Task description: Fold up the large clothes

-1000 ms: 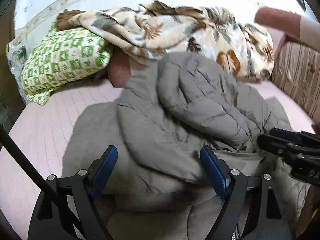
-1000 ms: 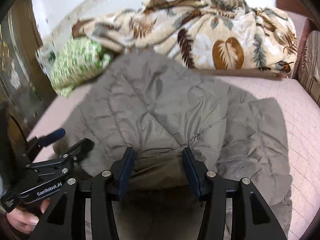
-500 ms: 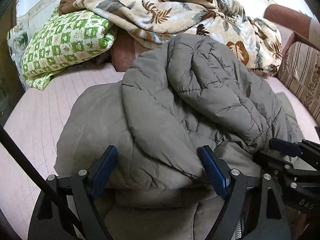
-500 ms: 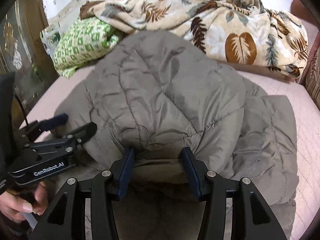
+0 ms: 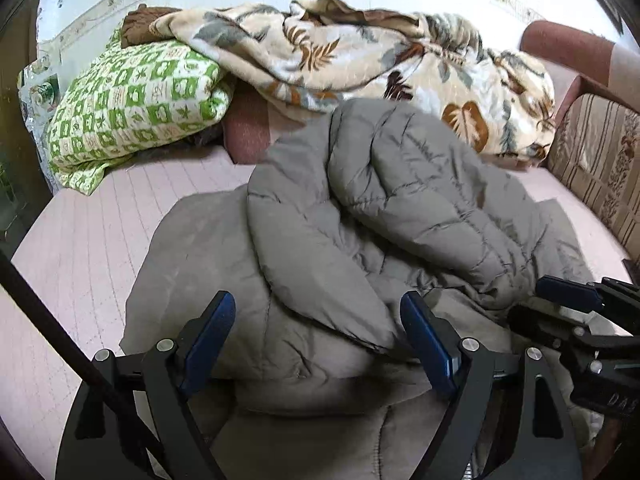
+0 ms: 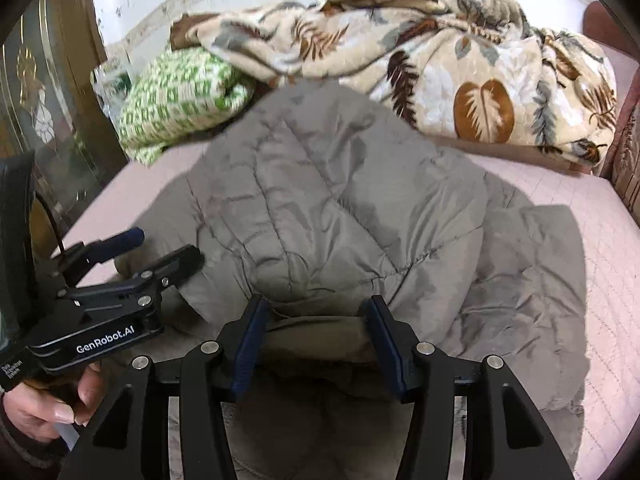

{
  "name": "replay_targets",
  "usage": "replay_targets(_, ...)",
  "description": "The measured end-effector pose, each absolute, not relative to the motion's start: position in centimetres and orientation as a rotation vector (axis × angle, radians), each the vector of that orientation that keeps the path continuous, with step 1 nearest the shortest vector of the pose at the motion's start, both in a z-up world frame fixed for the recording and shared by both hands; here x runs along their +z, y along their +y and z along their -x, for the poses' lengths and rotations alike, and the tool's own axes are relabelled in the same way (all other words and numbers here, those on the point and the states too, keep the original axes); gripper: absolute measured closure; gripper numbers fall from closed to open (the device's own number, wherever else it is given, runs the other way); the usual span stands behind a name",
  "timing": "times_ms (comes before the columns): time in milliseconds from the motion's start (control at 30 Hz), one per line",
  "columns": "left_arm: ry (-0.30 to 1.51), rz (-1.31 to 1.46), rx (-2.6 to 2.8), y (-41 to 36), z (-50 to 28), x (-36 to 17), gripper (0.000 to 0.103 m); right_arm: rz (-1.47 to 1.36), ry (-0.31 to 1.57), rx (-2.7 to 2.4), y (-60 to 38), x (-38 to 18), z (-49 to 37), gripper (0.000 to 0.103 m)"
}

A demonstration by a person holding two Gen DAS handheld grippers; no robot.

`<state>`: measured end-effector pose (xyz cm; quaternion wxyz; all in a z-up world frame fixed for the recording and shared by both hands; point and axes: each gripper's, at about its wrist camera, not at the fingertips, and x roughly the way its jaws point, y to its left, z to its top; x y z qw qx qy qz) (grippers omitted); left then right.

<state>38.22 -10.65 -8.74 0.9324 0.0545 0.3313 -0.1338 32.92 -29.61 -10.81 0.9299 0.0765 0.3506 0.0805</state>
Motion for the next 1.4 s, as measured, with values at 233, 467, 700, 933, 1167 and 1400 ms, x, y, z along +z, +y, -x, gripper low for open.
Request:
replay_targets(233, 0.687, -0.149, -0.305, -11.6, -37.6, -9.1, 0.019, -0.169, 0.729, 0.141, -30.5, -10.6, -33.0, 0.047)
replay_targets(467, 0.718, -0.218, -0.313, -12.6, -37.8, -10.6, 0.019, -0.15, 0.802, 0.137, -29.9, -12.5, -33.8, 0.047)
replay_targets(700, 0.725, -0.242, -0.307, -12.8, -37.9, -11.2, 0.017, -0.117, 0.826, 0.136, -29.2, -13.4, -34.1, 0.038)
replay_targets(933, 0.722, -0.267, -0.289, -13.1, -37.8, -11.3, 0.016, -0.086, 0.826, 0.129, -28.7, -13.5, -34.2, 0.035)
replay_targets(1167, 0.68, -0.296, -0.275, -13.4, -35.8, -9.6, 0.016, -0.116, 0.789, 0.126, -29.2, -11.4, -32.5, 0.035)
replay_targets(1400, 0.609, -0.295, -0.251, -12.1, -30.4, -7.2, 0.016, -0.218, 0.738, 0.083, -31.6, -9.1, -27.6, 0.035)
